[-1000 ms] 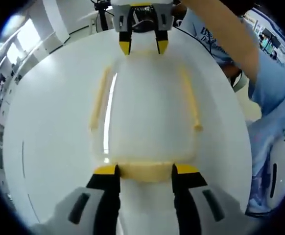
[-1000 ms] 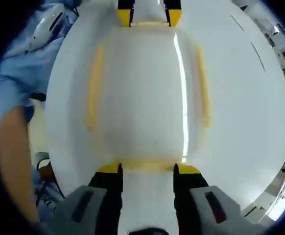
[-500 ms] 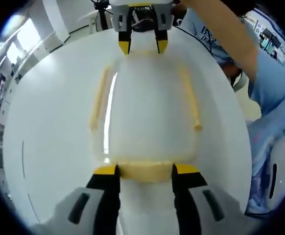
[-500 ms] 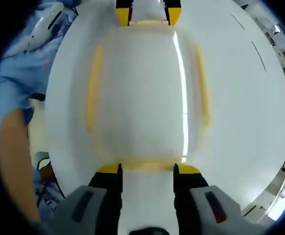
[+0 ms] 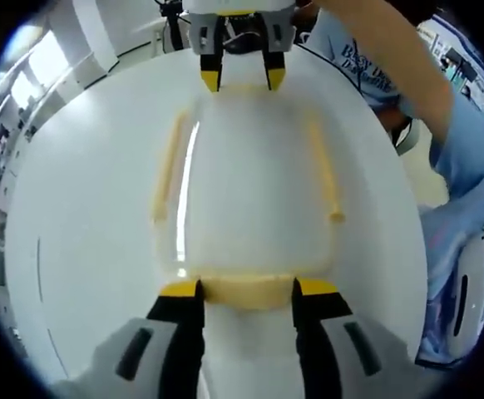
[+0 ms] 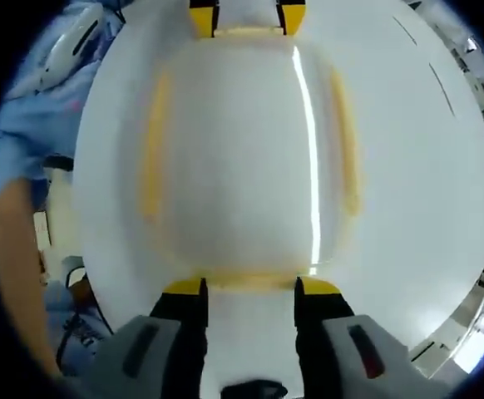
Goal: Snap each plastic latch of the storage box into its locked position after aligning the lid with the box until every specified latch is closed and the lid sits flush.
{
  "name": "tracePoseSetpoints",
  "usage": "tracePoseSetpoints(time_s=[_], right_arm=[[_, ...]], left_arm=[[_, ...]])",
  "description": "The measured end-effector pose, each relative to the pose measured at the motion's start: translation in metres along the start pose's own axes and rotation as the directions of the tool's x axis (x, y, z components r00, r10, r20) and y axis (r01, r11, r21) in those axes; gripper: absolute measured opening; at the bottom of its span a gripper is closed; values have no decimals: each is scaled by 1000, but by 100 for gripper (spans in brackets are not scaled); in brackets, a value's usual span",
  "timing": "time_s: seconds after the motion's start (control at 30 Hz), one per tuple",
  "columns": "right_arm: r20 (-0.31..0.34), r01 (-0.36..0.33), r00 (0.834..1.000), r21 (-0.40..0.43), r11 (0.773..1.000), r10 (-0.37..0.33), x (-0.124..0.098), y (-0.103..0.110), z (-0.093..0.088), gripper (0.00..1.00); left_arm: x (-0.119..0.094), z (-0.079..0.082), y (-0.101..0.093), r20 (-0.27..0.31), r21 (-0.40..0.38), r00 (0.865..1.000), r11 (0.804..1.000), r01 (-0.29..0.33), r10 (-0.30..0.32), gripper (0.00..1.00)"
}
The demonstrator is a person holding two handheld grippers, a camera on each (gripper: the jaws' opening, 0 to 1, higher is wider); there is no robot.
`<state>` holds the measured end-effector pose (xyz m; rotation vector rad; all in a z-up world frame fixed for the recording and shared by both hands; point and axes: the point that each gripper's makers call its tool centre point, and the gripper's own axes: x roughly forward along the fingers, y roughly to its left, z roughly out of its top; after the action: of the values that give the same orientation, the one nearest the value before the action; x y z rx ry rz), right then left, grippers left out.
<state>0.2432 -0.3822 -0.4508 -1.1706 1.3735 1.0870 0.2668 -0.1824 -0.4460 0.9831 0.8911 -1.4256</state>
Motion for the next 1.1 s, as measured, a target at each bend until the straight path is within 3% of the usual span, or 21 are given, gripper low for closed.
tracePoseSetpoints(time_s=[0.07, 0.4, 0.77, 1.1], right_arm=[[-70, -1, 998, -8, 1000, 1, 0, -2, -1, 40], [-111, -16, 994, 18, 1000, 18, -1, 0, -1, 39], [-124, -13, 992, 29, 999, 17, -2, 7, -1, 39], [-54, 53, 997, 35, 998, -51, -31, 2, 4, 39]], left_arm=[[0, 0, -1, -14, -6, 1000, 1000, -3, 3, 42], [-1, 0, 3, -25, 6, 1000, 1000, 2, -2, 41], [-4, 1, -1, 5, 29, 1000, 1000, -8, 8, 40], [-27, 3, 3, 48, 41, 998, 999, -35, 33, 40]])
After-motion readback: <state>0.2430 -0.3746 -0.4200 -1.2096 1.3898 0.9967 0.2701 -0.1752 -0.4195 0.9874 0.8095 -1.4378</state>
